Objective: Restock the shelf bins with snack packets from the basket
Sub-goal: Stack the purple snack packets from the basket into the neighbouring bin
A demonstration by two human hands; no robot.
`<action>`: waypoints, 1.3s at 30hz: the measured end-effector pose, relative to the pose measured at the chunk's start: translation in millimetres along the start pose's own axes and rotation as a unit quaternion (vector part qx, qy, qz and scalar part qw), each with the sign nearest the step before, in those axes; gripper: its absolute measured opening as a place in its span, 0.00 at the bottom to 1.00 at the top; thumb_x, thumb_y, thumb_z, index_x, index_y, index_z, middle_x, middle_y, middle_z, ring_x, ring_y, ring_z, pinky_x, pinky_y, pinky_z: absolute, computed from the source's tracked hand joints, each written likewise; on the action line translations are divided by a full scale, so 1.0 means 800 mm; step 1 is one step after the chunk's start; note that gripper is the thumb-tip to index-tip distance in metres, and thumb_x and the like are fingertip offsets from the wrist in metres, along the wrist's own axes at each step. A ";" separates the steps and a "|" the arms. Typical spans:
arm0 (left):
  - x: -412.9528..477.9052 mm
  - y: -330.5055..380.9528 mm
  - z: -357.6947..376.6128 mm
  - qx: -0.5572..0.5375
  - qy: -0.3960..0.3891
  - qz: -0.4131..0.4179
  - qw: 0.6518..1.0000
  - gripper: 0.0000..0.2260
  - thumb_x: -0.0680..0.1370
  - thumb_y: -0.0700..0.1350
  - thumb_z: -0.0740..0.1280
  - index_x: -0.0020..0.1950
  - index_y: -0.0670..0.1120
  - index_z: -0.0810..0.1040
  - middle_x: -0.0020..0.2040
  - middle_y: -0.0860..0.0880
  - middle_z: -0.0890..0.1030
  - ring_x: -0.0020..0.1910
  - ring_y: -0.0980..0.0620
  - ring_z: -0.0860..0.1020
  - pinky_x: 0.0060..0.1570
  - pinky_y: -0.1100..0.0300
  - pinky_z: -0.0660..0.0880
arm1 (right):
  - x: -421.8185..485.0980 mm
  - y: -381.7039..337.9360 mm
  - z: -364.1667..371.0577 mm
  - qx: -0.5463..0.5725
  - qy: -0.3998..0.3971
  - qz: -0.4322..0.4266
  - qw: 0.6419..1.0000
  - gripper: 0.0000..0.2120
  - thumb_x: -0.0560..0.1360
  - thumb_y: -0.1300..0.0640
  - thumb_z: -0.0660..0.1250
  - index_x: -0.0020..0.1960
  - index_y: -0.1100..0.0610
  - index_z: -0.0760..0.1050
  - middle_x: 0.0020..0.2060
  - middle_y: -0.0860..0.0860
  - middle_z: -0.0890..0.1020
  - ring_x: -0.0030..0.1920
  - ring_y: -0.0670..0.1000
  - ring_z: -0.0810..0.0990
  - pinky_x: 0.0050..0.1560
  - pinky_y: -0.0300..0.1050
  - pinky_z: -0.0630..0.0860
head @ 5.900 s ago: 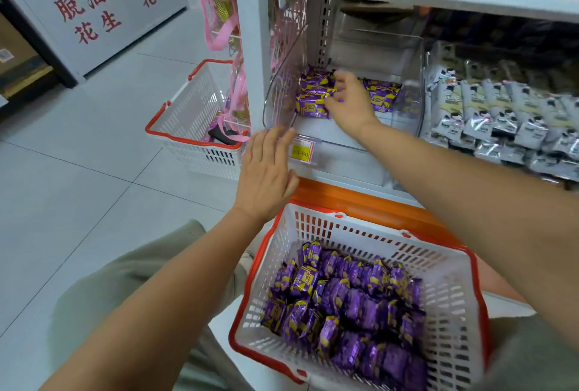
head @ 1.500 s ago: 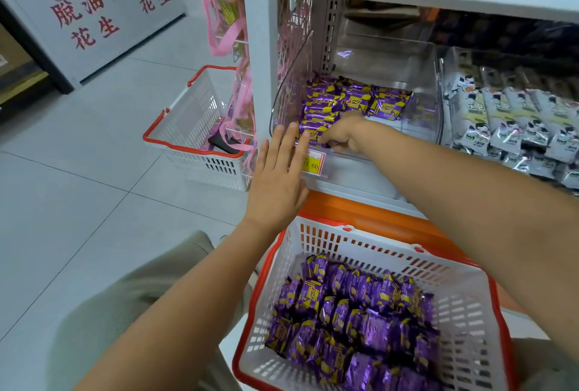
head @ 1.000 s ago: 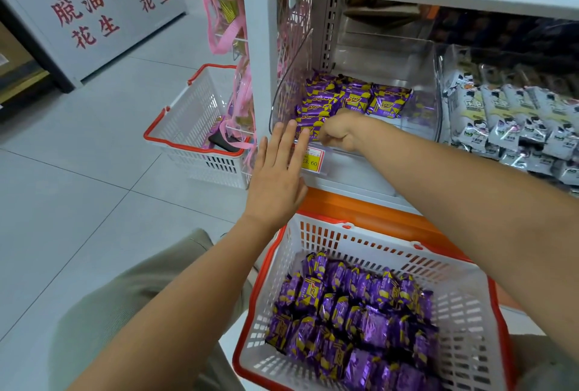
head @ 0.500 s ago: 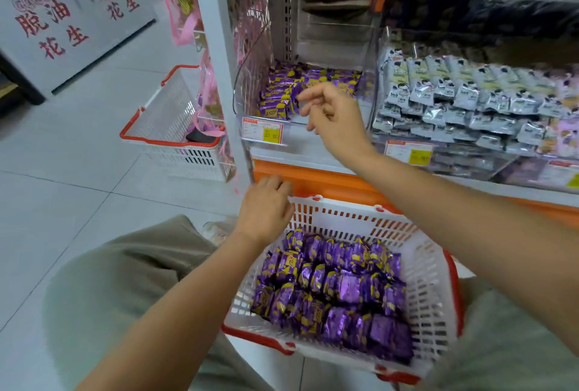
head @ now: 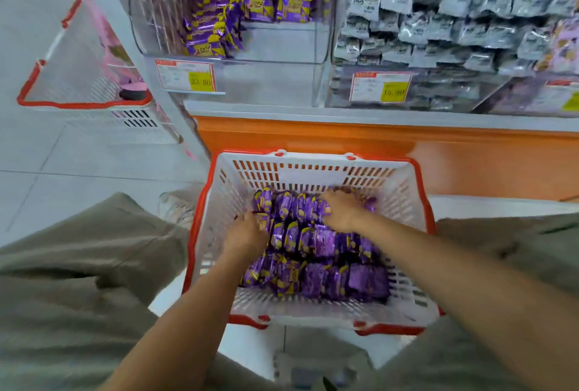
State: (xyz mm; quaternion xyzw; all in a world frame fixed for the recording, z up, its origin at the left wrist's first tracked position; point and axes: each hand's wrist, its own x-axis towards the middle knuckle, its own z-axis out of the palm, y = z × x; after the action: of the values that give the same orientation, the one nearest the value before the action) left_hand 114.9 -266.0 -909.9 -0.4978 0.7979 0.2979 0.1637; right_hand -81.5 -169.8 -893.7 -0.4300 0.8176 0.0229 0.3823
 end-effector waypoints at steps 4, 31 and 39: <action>0.022 -0.002 0.016 -0.019 -0.022 -0.046 0.999 0.28 0.79 0.46 0.64 0.73 0.34 0.59 0.67 0.33 0.70 0.65 0.35 0.70 0.60 0.48 0.68 | 0.013 0.020 0.027 -0.051 -0.013 0.021 0.998 0.31 0.78 0.49 0.66 0.76 0.57 0.59 0.72 0.59 0.62 0.68 0.61 0.68 0.64 0.52 0.70; 0.073 0.005 0.033 0.043 -0.019 0.037 0.998 0.24 0.81 0.50 0.60 0.77 0.52 0.62 0.73 0.40 0.59 0.71 0.41 0.60 0.68 0.50 0.63 | 0.111 -0.038 0.058 -0.032 0.080 -0.034 0.996 0.30 0.70 0.49 0.74 0.65 0.55 0.65 0.63 0.56 0.70 0.66 0.59 0.63 0.67 0.53 0.59; 0.078 -0.002 0.031 -0.008 -0.039 0.035 0.999 0.22 0.81 0.47 0.60 0.76 0.54 0.64 0.75 0.41 0.55 0.73 0.41 0.56 0.70 0.49 0.62 | 0.126 -0.060 0.051 0.219 -0.030 0.058 0.974 0.29 0.79 0.54 0.65 0.73 0.61 0.55 0.47 0.56 0.74 0.43 0.54 0.76 0.36 0.45 0.71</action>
State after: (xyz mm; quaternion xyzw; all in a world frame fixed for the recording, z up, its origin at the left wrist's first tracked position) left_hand 87.7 -294.5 -964.3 -0.4586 0.8054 0.3295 0.1801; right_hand -56.4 -254.6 -973.4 -0.2866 0.8144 -0.1213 0.4898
